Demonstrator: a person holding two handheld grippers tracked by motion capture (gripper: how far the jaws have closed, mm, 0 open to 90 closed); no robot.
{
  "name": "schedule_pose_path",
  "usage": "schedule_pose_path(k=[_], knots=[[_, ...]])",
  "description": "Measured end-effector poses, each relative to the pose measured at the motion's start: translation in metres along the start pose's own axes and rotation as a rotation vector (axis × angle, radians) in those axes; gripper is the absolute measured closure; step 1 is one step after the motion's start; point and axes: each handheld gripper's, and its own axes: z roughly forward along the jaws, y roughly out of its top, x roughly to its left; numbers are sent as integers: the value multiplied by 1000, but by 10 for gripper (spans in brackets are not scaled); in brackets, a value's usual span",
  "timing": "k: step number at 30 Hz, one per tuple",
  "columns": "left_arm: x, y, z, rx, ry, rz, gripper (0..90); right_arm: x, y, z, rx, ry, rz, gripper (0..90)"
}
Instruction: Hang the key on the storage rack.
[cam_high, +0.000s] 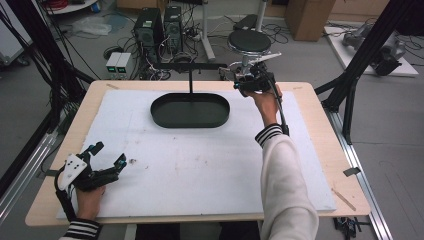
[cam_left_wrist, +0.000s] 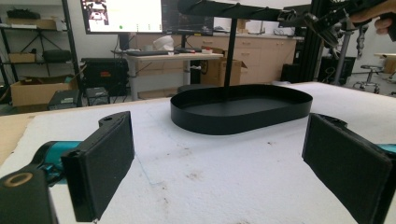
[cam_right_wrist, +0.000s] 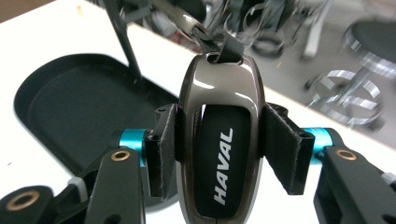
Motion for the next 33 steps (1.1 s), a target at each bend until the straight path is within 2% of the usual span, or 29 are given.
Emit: schedule_pose_path(k=[5,8,11,13,17,21,22,23,24,25,27,28,30,31,33], knots=[[0,0,0,0,0,1,96,1,-4,7,11,3,-4,478],[0,0,0,0,0,0,96,0,-7,12,17,15,12,478],[0,0,0,0,0,1,96,1,-16,17,-21,21,4,478],[0,0,0,-1,0,2,96,-1,-21,21,-12,53,42,478],[0,0,0,0,0,1,96,3,-20,26,2,42,20,477],[0,0,0,-1,0,1,96,3,-22,29,3,63,39,468],[0,0,0,0,0,1,96,3,-22,30,8,67,32,448],[0,0,0,0,0,1,96,4,-22,29,10,78,39,306],[0,0,0,0,1,0,96,4,-22,29,10,78,39,306],[0,0,0,1,0,0,96,5,-21,28,8,90,47,248],[0,0,0,0,0,1,96,9,-20,23,12,69,66,52],[0,0,0,-1,-1,3,96,12,-20,20,6,62,79,5],[0,0,0,-1,-1,6,96,15,-18,10,-37,84,78,3],[0,0,0,-2,0,6,96,18,-16,4,-55,80,66,3],[0,0,0,-1,0,8,96,23,-15,-10,-125,79,22,4]])
